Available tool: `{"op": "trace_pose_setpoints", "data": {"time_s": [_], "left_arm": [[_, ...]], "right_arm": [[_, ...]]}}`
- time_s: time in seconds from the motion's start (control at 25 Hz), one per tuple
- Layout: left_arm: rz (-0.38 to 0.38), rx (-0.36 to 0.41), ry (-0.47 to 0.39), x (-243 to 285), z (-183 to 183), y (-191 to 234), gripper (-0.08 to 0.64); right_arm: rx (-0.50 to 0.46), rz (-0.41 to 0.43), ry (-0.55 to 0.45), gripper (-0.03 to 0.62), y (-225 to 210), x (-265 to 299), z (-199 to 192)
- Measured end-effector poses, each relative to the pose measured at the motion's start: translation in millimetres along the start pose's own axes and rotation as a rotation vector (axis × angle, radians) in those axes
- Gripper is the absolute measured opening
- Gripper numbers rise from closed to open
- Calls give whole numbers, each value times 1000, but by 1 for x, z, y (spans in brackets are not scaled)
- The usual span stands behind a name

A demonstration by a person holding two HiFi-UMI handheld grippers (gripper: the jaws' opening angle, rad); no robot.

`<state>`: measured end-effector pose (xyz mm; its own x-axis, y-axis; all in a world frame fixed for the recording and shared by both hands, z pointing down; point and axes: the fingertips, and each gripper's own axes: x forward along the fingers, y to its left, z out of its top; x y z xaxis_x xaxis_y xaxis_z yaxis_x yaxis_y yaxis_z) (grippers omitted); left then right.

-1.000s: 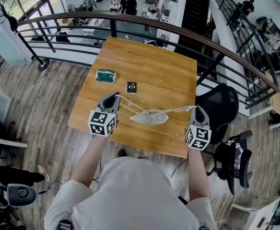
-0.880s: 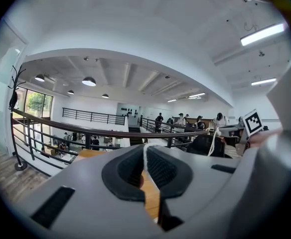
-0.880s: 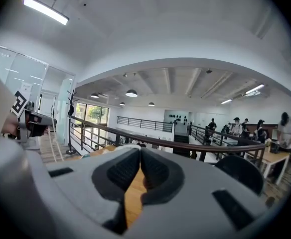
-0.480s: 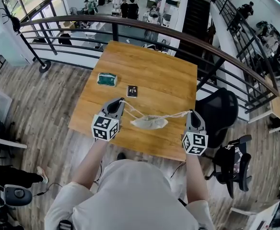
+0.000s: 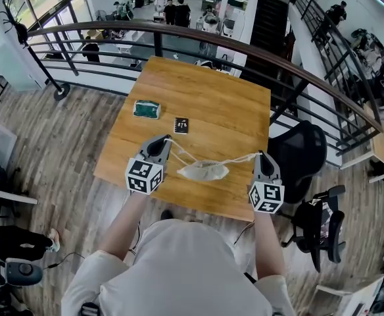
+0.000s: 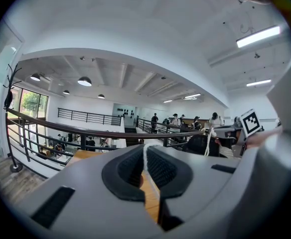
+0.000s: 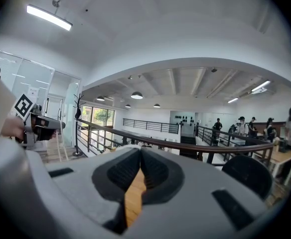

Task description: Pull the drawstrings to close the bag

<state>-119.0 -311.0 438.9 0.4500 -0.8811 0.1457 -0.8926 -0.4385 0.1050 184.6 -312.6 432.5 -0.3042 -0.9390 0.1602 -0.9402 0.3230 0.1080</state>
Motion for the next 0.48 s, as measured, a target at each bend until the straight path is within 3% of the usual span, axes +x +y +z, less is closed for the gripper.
{"op": "trace_pose_setpoints", "data": {"time_s": [0.48], "left_arm": [[-2,2,10,-1,-1,-2,-8]], "right_arm": [[0,-1,3,6,-2,-1,1]]}}
